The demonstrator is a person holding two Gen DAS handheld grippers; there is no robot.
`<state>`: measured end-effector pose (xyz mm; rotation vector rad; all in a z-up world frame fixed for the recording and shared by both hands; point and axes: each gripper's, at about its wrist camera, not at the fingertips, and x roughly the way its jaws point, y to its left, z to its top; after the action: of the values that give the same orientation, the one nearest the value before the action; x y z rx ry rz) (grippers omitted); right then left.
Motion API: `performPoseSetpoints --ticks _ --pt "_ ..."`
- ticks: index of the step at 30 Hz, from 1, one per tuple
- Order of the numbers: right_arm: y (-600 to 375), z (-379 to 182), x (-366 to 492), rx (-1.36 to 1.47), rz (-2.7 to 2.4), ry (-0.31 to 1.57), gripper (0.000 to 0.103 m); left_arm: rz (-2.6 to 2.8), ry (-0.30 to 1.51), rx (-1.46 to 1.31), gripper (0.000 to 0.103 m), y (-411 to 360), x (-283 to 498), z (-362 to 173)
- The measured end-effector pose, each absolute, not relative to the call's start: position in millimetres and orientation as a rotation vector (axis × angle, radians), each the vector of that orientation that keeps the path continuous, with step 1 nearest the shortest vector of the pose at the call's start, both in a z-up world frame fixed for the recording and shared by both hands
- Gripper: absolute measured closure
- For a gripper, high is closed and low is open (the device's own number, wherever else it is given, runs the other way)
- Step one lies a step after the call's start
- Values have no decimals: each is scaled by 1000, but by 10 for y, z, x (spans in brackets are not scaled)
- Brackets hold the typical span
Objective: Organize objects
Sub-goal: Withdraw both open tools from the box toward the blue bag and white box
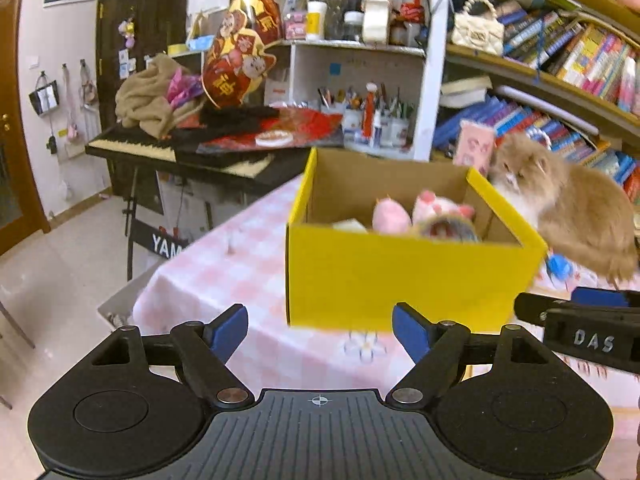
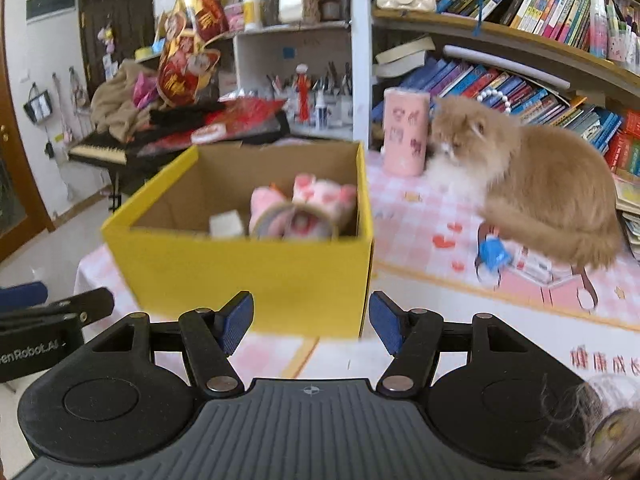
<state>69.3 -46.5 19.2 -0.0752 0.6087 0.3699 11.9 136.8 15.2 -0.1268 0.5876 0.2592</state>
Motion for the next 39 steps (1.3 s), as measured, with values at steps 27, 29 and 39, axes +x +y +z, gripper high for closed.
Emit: performPoseSetpoints --ticks 27,29,39 --pt "-716 -177 -305 -82 236 730 40 55 744 -89 20 1072 -439 -178" --pt "-782 -173 -309 -69 205 734 40 25 748 -74 20 1015 -419 -180" --pt "-1122 -176 -362 -34 73 745 37 -133 767 -14 19 642 -246 -218"
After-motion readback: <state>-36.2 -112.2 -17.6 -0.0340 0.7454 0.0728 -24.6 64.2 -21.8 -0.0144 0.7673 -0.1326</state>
